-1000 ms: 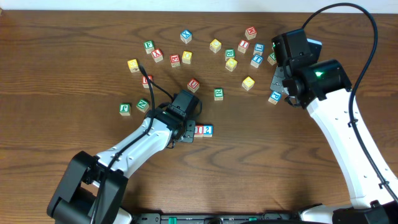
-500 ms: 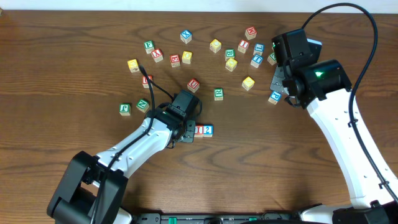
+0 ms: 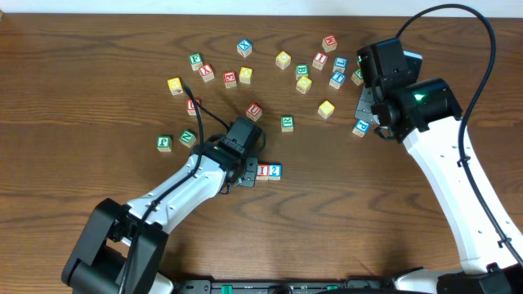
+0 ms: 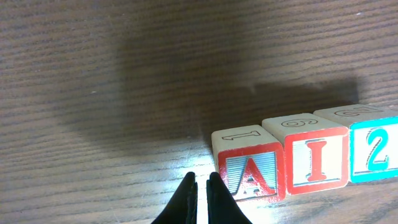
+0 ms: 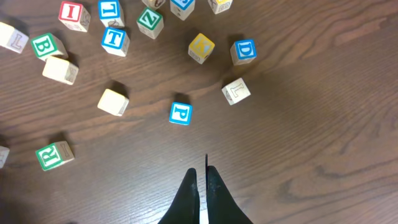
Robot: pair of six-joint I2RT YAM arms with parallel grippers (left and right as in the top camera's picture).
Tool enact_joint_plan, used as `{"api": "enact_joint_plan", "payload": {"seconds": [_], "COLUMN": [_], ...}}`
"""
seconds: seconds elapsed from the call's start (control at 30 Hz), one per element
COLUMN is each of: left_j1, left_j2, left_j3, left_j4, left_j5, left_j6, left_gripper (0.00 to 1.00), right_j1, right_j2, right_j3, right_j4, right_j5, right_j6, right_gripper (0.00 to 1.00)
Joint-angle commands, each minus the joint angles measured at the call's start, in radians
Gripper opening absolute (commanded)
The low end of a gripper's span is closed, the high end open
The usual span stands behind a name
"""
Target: Spell out AI2
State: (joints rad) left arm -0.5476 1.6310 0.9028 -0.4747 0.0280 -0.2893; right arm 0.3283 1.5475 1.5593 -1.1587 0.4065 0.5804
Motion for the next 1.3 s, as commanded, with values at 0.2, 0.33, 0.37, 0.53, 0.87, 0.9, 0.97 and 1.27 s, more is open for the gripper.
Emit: {"api": "enact_joint_plan", "payload": {"seconds": [0.2,0.33,0.37,0.53,0.87,0.9,0.97,1.27], "left_j1": [0.003,0.003,0.003,0.003,-0.013,-0.017,-0.025,-0.059], "left_j2": [0.013,0.013,0.013,0.013,0.013,0.013,0.013,0.013], "left_j3": [-0.014,-0.014,-0.014,-0.014,-0.014,-0.014,-0.014,-0.014], "left_j4": [-0.076,-0.099,-0.106,-0.132,-0.163,-0.167,-0.173,-0.142], "left_j5": [-0.137,-0.064,-0.044,0.037,0.09,0.092,0.093,0.116], "left_j6": [-0.076,-0.07,-0.07,-0.071,-0.092,-0.099,-0.11,-0.132], "left_gripper": [0.07,0.08,0.08,0.07,0.07,0.07,0.07,0.07], "right_j1": [-0.009,-0.009,-0.009,-0.009,-0.009,-0.009,-0.009,-0.009], "right_j2": [0.01,0.01,0.01,0.01,0.01,0.01,0.01,0.01], "right_j3": [0.014,0.014,0.014,0.014,0.014,0.014,0.014,0.014], "right_j4": [-0.011,-0.011,-0.011,-0.008,-0.014,-0.017,-0.023,-0.025], "right_j5": [0.002,0.002,0.002,0.002,0.002,0.002,0.002,0.002], "right_j6": [-0.013,-0.013,-0.013,-0.013,-0.013,-0.013,-0.013,-0.013], "right_gripper": [0.01,0.01,0.01,0.01,0.01,0.01,0.01,0.01]}}
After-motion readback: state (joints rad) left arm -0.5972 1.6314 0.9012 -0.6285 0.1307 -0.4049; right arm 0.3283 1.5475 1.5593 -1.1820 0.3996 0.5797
